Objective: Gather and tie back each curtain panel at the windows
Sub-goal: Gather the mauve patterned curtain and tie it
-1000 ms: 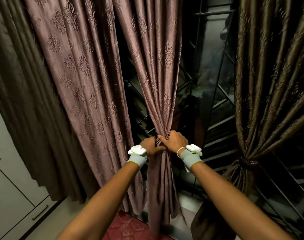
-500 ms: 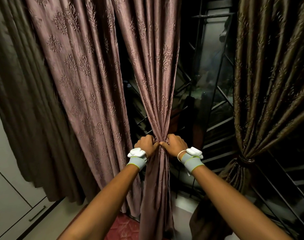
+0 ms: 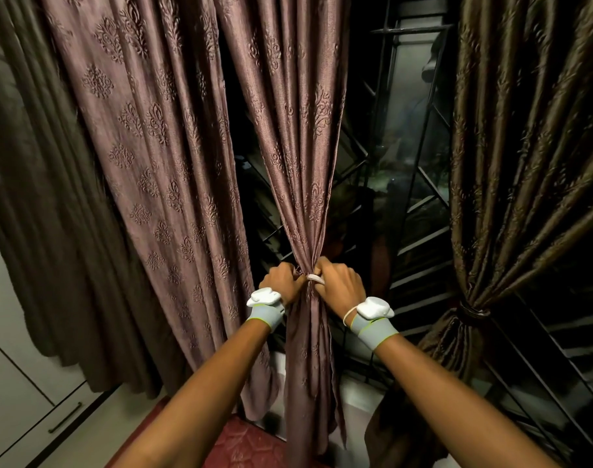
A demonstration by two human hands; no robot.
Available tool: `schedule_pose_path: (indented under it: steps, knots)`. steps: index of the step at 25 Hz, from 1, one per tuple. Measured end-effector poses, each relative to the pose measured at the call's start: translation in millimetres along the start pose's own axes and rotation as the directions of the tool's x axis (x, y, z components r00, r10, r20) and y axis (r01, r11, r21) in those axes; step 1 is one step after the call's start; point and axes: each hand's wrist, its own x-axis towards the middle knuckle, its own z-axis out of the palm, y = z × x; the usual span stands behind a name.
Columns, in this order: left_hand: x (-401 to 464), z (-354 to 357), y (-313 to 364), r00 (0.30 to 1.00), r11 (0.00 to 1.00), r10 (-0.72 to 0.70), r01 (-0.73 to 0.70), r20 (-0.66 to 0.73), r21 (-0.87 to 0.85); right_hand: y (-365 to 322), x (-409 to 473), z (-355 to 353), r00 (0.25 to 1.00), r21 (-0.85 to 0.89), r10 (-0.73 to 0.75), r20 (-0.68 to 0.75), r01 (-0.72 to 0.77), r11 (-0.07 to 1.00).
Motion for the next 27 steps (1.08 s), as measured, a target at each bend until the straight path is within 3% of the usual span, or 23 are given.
schedule_pose_path:
  steps: [3, 10, 14, 17, 27]
  knots:
    - [-3.1, -2.1, 0.4, 1.0, 0.999, -0.004, 0.004, 0.004, -0.049, -13.4, -2.5, 2.6, 1.0, 0.04, -0.016, -0.023, 0.017, 0.999]
    - [8.8, -8.2, -24.5, 0.991, 0.991, 0.059, -0.044, 0.122, -0.128, -19.8, 4.5, 17.5, 0.988, 0.33, 0.114, 0.1, -0.141, 0.933]
    - [12.1, -3.7, -31.7, 0.987, 0.99, 0.077, -0.058, 0.144, -0.127, -17.9, 13.2, 23.0, 0.957, 0.462, 0.272, 0.103, -0.288, 0.839]
    - [21.4, 2.7, -41.1, 0.983, 0.986, 0.111, -0.09, 0.149, -0.137, -20.5, 15.0, 22.1, 0.935, 0.475, 0.341, 0.097, -0.345, 0.81]
    - [8.9, -28.8, -34.9, 0.967, 0.986, 0.162, -0.15, 0.197, -0.074, -19.1, 21.6, 18.4, 0.948, 0.336, 0.269, 0.173, -0.313, 0.888]
